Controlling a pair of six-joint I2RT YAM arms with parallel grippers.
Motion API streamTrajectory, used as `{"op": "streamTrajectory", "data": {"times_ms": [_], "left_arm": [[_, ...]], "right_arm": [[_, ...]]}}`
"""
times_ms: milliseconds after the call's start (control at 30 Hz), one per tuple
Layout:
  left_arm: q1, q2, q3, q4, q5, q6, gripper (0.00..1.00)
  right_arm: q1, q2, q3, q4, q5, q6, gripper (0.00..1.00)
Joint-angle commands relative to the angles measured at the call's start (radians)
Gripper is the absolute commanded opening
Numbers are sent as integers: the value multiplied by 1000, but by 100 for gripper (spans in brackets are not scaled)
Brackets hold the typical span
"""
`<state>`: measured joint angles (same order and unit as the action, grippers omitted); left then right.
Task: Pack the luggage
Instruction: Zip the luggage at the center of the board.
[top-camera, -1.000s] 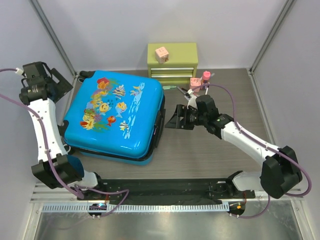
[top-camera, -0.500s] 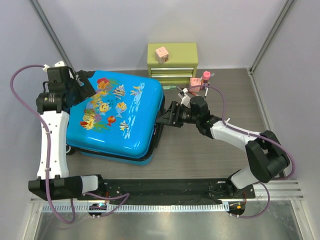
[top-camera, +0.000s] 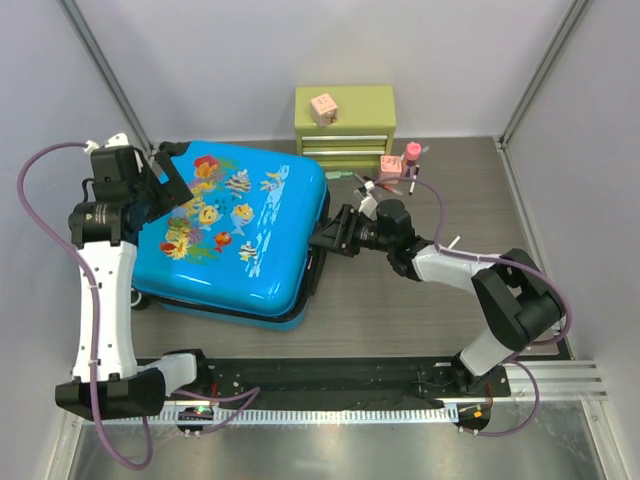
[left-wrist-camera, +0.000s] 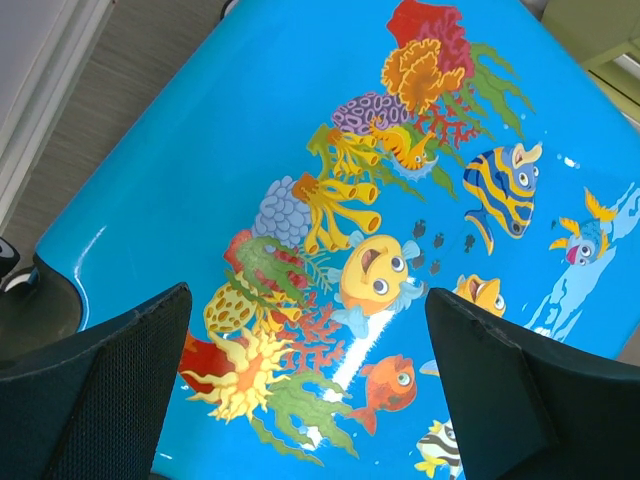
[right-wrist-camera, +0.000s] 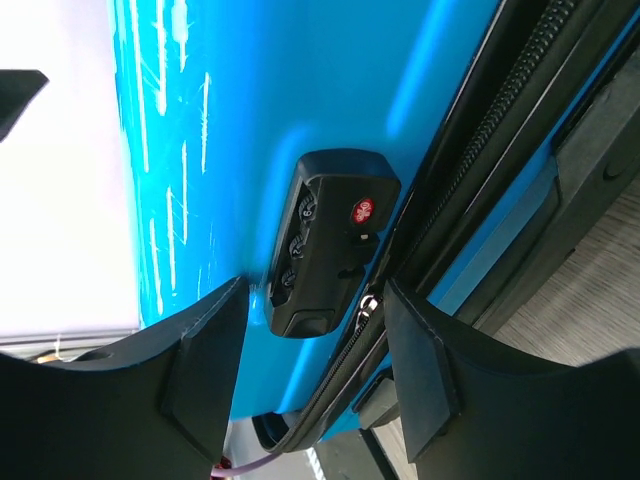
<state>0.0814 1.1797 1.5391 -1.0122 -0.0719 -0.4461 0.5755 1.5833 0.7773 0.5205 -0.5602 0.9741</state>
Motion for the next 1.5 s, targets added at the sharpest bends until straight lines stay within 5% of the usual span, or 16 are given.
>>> {"op": "streamTrajectory", "data": {"times_ms": [0,333,433,600,1467], "left_arm": [[0,-22,-14,21,23,-9,100],[-2,-52,-36,15,27,-9,100],[0,-69,-59,15,35,-25,100],[0,-84,-82,20,69,-51,100],[0,-126,-151,15,93,-29,100]], "right_arm": [[27,18,2,130,13,52,62],[34,87,-41,332,9,170,46],[34,93,-35,366,11,198,24],[35,40,8,323,17,202,1],[9,-287,-13,18,174,92,1]]}}
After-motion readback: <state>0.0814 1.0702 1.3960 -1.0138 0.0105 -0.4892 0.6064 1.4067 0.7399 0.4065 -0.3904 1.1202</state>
